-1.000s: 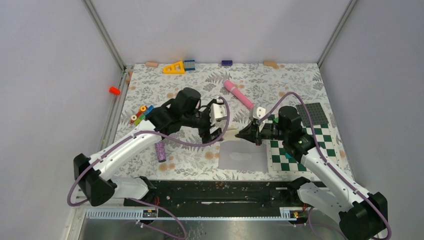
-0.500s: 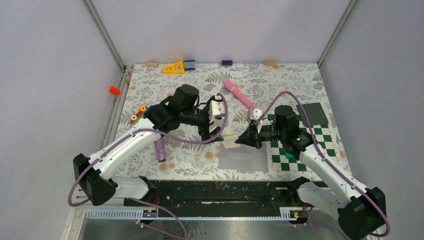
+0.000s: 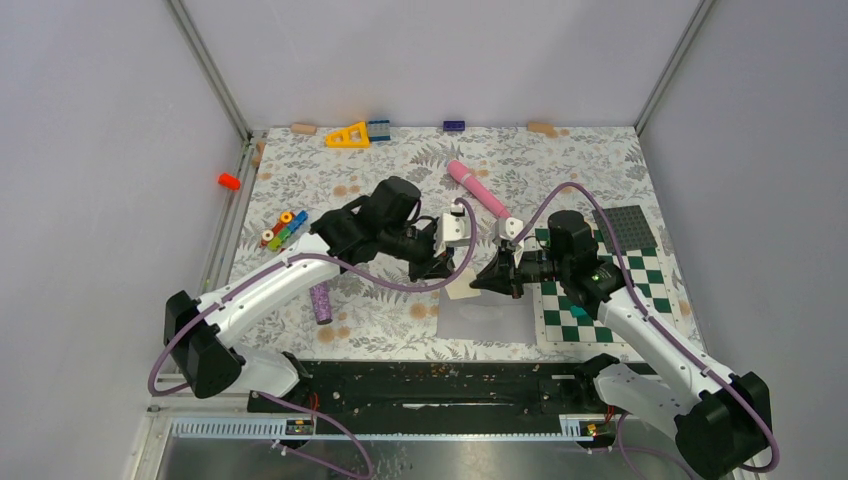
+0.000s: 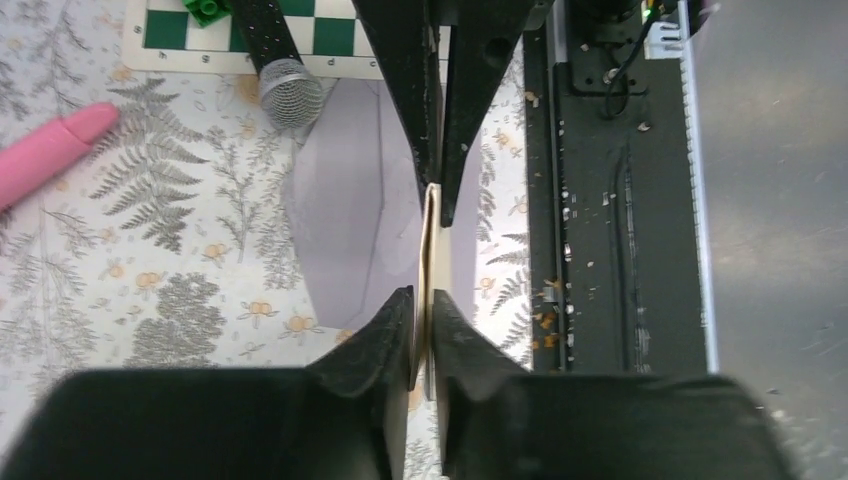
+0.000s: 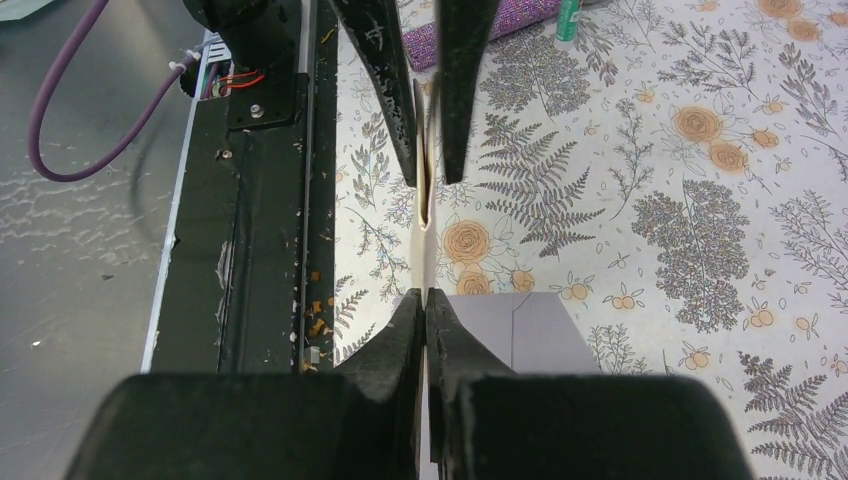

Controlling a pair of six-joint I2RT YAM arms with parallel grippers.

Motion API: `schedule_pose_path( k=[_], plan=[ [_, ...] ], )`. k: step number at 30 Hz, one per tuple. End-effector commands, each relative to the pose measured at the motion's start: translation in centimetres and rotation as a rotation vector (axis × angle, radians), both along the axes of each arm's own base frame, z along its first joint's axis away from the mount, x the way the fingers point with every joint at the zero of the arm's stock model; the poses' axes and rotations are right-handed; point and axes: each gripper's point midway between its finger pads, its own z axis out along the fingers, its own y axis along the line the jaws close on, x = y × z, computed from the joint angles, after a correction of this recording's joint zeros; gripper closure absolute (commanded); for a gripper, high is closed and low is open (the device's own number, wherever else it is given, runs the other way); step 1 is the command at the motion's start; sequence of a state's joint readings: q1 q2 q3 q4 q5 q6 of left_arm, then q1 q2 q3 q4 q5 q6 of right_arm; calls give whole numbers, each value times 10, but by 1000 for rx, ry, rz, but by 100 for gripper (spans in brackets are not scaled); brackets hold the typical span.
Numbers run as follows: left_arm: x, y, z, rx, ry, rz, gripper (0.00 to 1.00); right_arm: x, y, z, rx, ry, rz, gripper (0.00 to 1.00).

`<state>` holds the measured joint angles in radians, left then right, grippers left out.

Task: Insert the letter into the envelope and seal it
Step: Fold the letter.

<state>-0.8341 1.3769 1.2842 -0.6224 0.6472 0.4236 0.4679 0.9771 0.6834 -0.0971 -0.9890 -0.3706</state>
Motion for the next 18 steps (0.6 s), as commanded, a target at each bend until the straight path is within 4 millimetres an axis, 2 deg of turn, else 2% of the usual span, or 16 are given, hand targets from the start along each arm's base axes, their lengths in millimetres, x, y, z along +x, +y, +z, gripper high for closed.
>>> schedule_pose_path(
  k=[1, 2, 4, 5, 6, 7, 8, 10, 12, 15, 18],
  plan=[
    [-2, -7, 24, -63, -36, -36, 94, 0, 4, 19, 31, -57, 31, 97],
    [-2, -7, 23, -61, -34, -38, 100, 0, 4, 19, 30, -57, 30, 94],
    [-3, -7, 21, -59, -34, -43, 100, 2, 4, 20, 32, -65, 23, 81],
    [-3, -7, 21, -58, -34, -45, 100, 3, 4, 21, 34, -67, 17, 69],
    [-3, -7, 20, -57, -33, -46, 100, 4, 4, 22, 37, -68, 11, 50],
    [-4, -7, 19, -55, -31, -48, 100, 5, 5, 24, 41, -72, 4, 38],
    [-5, -7, 17, -52, -27, -50, 100, 7, 5, 28, 49, -76, -7, 31],
    [-5, -7, 13, -43, -25, -52, 100, 9, 5, 35, 65, -75, -29, 26],
    [-5, -8, 8, -31, -20, -53, 100, 8, 5, 40, 77, -70, -38, 25],
    [-6, -10, 4, -21, -22, -56, 100, 11, 6, 51, 117, -86, -53, 25],
    [-8, -12, 2, -15, -18, -63, 100, 14, 5, 59, 156, -78, -77, 30]
  ],
)
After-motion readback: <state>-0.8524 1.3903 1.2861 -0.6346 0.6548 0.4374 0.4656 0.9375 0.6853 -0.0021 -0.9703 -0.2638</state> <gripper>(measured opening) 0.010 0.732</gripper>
